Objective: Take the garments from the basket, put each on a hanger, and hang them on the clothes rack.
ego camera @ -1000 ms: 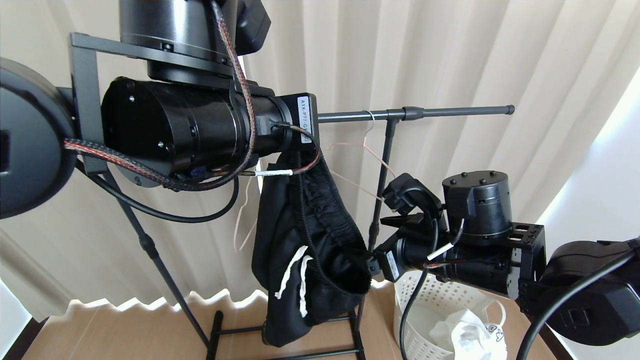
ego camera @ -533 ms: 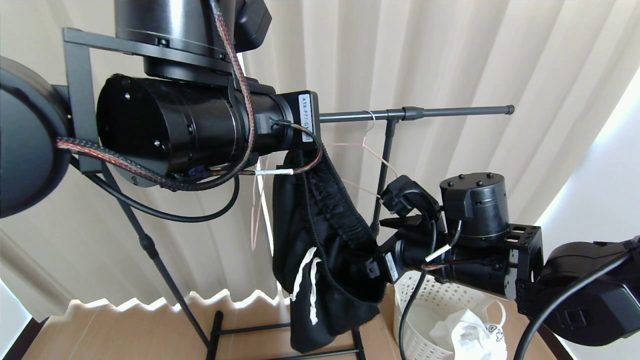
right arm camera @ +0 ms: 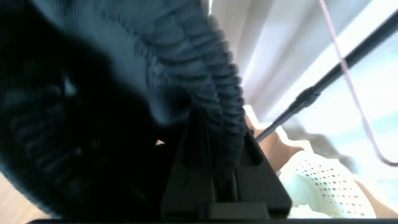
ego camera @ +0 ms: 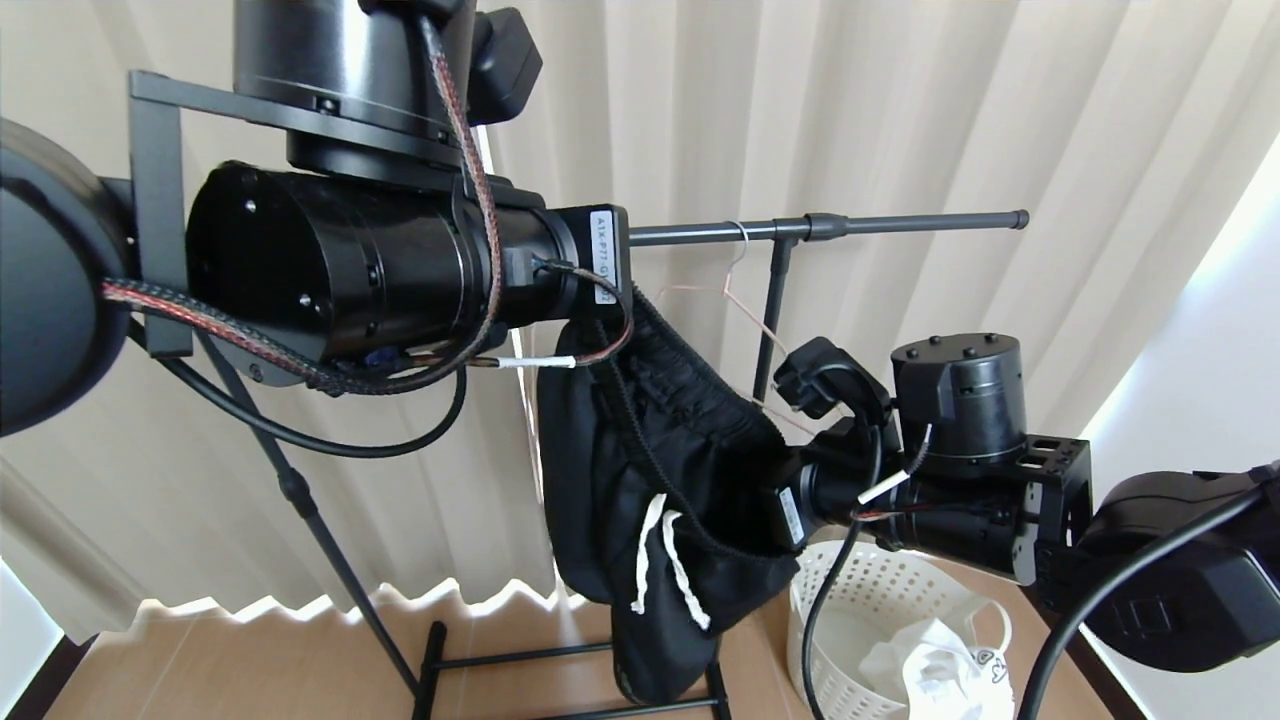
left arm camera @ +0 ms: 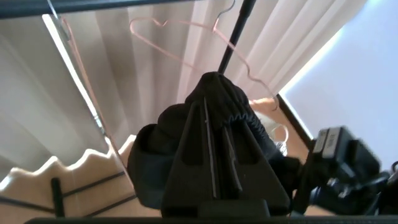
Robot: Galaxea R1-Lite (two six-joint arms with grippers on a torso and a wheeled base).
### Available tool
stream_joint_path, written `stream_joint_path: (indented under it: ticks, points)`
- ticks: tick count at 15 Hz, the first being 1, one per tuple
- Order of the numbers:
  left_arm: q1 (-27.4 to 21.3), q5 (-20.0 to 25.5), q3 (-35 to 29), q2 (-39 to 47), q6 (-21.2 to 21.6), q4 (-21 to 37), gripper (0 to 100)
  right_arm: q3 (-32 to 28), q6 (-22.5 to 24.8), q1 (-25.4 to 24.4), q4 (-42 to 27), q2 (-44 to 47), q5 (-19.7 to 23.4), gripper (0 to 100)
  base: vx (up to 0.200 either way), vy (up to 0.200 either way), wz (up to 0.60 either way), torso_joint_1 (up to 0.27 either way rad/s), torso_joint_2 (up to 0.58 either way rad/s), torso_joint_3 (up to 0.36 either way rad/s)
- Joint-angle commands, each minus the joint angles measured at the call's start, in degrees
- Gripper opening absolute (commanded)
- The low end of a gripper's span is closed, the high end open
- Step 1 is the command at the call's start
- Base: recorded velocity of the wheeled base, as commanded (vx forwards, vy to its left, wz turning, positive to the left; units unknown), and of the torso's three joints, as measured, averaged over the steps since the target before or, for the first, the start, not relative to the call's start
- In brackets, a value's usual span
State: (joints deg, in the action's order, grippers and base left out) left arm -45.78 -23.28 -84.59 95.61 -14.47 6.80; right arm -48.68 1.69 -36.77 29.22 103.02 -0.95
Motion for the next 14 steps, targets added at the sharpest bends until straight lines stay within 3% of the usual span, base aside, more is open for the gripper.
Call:
stream_joint_path:
  ticks: [1, 3, 10, 11, 14]
  points:
    - [1.22, 0.17, 0.48, -0.34, -0.3, 1.99, 0, -0.37, 0.06, 1.08, 0.05, -0.45, -0.1, 0, 0.0, 0.0, 0.0, 0.0, 0.0, 0.0]
    - [3.94, 0.52, 4.35, -0.34, -0.47, 6.21, 0, -0.98, 0.06, 3.02, 0.05, -0.72, -0.1, 0, 0.0, 0.0, 0.0, 0.0, 0.0, 0.0]
    - [4.55, 0.17, 18.23, -0.95, -1.35, 6.47, 0, -1.6, 0.15, 4.69, -0.04, -1.68, -0.1, 0, 0.0, 0.0, 0.0, 0.0, 0.0, 0.0]
    - [4.55, 0.17, 18.67, -1.22, -1.35, 6.47, 100, -1.6, 0.15, 4.69, -0.04, -1.68, -0.1, 0, 0.0, 0.0, 0.0, 0.0, 0.0, 0.0]
    - [4.55, 0.52, 19.82, -2.45, -1.53, 6.47, 100, -1.42, 0.15, 4.6, -0.04, -1.6, -0.19, 0, 0.0, 0.0, 0.0, 0.0, 0.0, 0.0]
